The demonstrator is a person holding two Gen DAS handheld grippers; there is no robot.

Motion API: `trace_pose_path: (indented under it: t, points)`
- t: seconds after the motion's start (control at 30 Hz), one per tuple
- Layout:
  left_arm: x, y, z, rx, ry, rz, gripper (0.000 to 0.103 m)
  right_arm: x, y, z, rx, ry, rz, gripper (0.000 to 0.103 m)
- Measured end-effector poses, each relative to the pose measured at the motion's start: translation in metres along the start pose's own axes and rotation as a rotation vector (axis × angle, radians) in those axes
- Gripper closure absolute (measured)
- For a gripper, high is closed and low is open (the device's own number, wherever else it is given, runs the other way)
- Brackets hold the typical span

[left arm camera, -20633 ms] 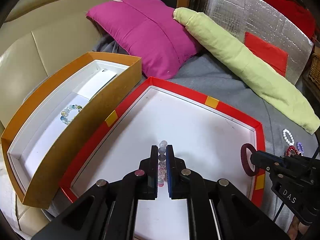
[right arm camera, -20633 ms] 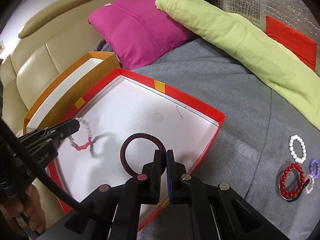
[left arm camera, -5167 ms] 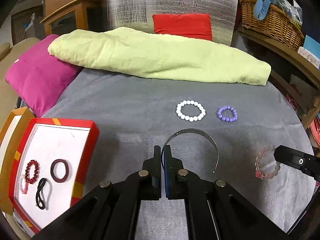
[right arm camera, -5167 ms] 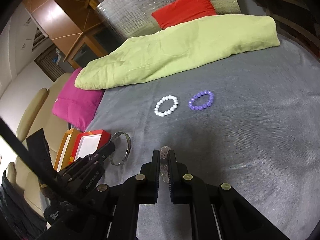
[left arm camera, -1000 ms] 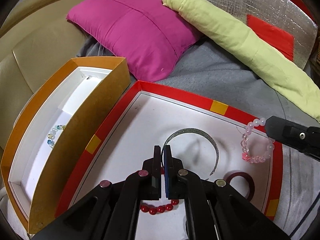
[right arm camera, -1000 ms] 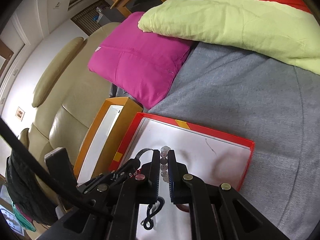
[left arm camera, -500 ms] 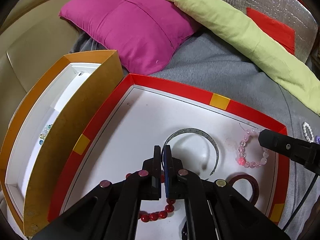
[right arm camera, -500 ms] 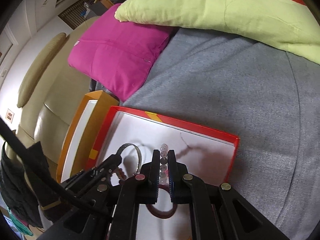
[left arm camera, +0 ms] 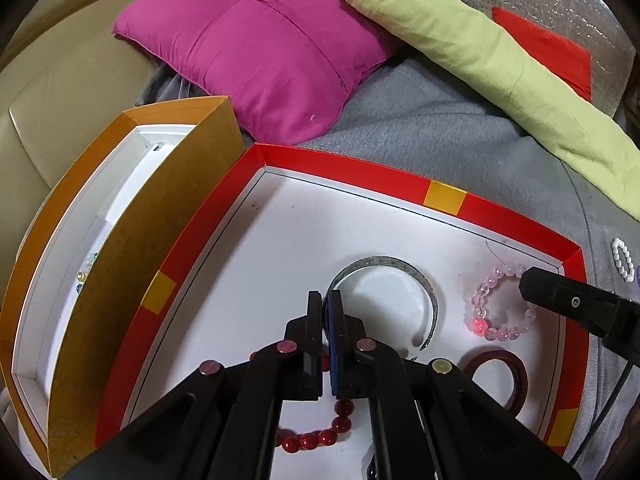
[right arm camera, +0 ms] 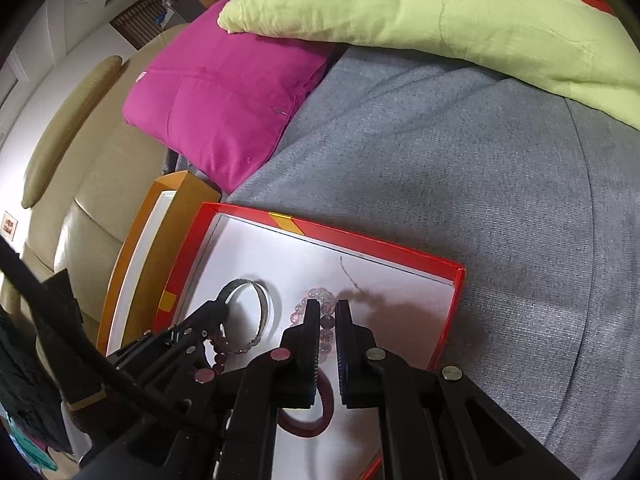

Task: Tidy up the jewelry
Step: 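Lower the silver bangle into the tray while the right lowers the pink-white bracelet beside it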

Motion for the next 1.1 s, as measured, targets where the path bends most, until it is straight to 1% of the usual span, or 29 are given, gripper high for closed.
trace_pose_path:
  t: [0.27, 0.7, 1.1]
  points:
    - [0.0054, 0.0017, -0.0007, 0.003, -0.008, -0.02, 0.1, -0.0005, 0.0008, -0.0025, 0.001, -0.007, 0.007, 0.095]
    - [0.0083, 0.002, -0.0027, -0.002, 0.001, -0.035, 0.1, -0.0016, -0.0014, -0.0044, -0.001, -0.011, 0.018, 0.095]
    - [0.0054, 0.0022, -0.0038, -0.002, 0.013, -0.028, 0.1, -0.0054, -0.0023, -0.007, -0.002, -0.032, 0.033, 0.095]
Point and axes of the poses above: each gripper's, at about its wrist camera, not at the fingertips, and z roughly against the way its jaws point, x to its right, y to its top, the point moved 1 cm from there along -z, roughly the way its jaws point, and after that the axes turned 10 degrees about -y, right-handed, at the moved point
